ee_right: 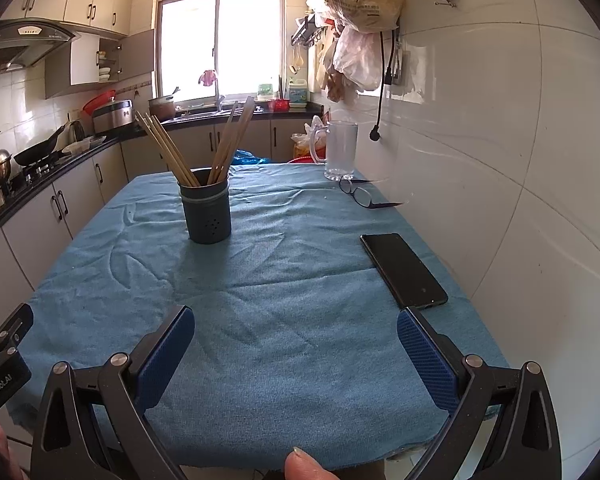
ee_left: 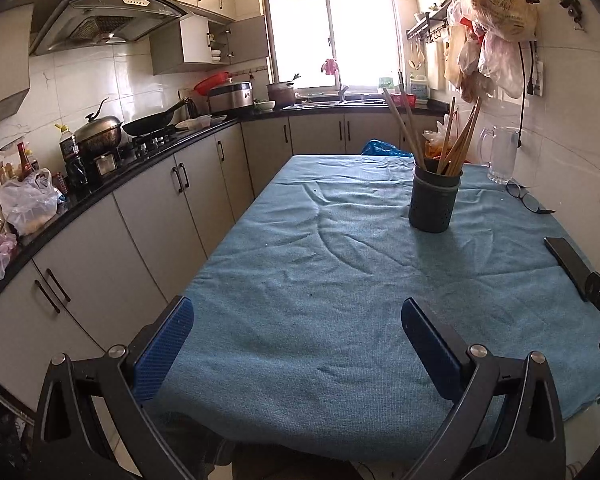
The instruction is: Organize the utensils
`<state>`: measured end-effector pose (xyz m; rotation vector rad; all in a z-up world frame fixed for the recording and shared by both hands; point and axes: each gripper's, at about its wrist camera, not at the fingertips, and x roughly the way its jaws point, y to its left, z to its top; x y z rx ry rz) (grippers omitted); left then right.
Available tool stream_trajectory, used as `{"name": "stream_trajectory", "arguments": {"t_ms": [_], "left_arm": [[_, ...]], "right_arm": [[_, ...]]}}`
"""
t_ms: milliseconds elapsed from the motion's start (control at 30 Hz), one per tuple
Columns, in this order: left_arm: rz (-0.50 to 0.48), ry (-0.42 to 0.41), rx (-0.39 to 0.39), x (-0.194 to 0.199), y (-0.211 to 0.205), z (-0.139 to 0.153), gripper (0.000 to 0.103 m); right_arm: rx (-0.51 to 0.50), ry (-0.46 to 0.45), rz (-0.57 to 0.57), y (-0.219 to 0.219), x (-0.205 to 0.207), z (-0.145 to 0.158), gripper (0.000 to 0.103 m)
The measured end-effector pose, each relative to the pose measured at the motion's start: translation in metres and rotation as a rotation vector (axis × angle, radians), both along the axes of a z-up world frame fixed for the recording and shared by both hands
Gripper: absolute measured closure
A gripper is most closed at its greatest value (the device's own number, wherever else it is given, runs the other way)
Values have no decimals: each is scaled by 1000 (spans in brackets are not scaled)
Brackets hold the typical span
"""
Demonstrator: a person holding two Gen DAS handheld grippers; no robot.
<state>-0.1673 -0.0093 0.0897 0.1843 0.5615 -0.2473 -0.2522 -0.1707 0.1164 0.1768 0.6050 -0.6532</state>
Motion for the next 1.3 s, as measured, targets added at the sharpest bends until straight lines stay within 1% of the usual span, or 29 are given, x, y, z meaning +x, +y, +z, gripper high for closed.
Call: {"name": "stream_trajectory", "arguments": {"t_ms": [300, 1300], "left_arm": [[5, 5, -17, 1, 3, -1, 0], [-8, 22, -15, 1, 2, -4, 0]], "right_arm": [[-12, 4, 14, 5, 3, 1, 0], [-12, 14, 27, 8, 6, -3, 0]]}}
